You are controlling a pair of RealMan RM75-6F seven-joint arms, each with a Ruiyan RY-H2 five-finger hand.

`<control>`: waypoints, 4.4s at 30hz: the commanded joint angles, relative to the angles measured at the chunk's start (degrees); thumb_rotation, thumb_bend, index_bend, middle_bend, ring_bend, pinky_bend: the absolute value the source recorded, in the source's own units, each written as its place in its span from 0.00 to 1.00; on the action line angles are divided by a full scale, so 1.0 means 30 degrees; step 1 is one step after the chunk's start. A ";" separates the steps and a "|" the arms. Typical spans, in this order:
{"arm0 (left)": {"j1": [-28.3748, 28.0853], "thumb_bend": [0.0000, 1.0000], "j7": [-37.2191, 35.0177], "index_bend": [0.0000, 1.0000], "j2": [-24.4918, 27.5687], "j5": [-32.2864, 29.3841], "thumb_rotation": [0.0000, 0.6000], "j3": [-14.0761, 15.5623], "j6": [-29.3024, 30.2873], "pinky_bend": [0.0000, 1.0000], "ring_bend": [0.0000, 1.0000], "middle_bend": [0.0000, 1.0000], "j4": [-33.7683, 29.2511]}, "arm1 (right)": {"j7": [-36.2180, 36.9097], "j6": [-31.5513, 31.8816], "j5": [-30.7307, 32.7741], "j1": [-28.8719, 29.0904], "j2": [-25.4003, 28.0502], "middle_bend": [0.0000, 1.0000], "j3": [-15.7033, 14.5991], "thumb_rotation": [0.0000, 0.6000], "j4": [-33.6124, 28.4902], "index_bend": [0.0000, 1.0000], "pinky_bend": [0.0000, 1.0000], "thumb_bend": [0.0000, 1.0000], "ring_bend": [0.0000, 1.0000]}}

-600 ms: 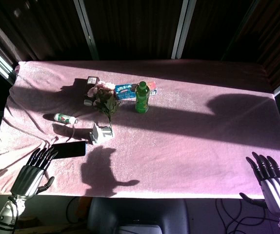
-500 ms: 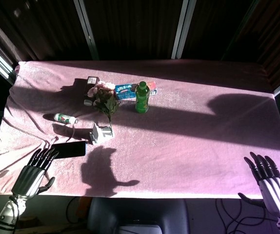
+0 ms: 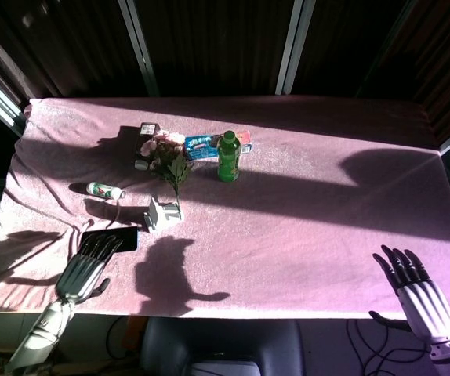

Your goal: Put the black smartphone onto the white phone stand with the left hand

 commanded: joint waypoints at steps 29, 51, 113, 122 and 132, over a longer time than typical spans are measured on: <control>-0.7430 0.31 1.1671 0.09 -0.3540 -1.8502 1.00 -0.2596 0.0224 0.00 0.01 0.19 0.0210 | 0.0351 -0.0297 -0.0424 0.0313 0.0167 0.00 -0.0292 1.00 -0.0018 0.00 0.00 0.13 0.00; -0.9389 0.31 1.1023 0.29 -0.3458 -2.1565 1.00 -0.1948 -0.0889 0.02 0.17 0.48 0.1796 | 0.0399 -0.0360 -0.0335 0.0371 0.0215 0.00 -0.0301 1.00 -0.0028 0.00 0.00 0.13 0.00; -0.1718 0.40 -1.6411 0.91 -0.2524 -0.3041 1.00 -0.6507 0.1116 0.24 0.77 1.00 -0.0118 | 0.0135 -0.0449 -0.0301 0.0361 0.0121 0.00 -0.0389 1.00 -0.0075 0.00 0.00 0.13 0.00; -0.3600 0.40 -1.7055 0.91 -0.6177 -0.2174 1.00 -0.6750 0.1557 0.20 0.77 1.00 0.3743 | 0.0602 -0.0236 -0.0315 0.0329 0.0299 0.00 -0.0376 1.00 0.0013 0.00 0.00 0.13 0.00; -0.3828 0.40 -2.0281 0.91 -0.7560 -0.0985 1.00 -0.6284 0.2028 0.18 0.76 1.00 0.7113 | 0.0628 -0.0153 -0.0360 0.0282 0.0294 0.00 -0.0392 1.00 0.0067 0.00 0.00 0.13 0.00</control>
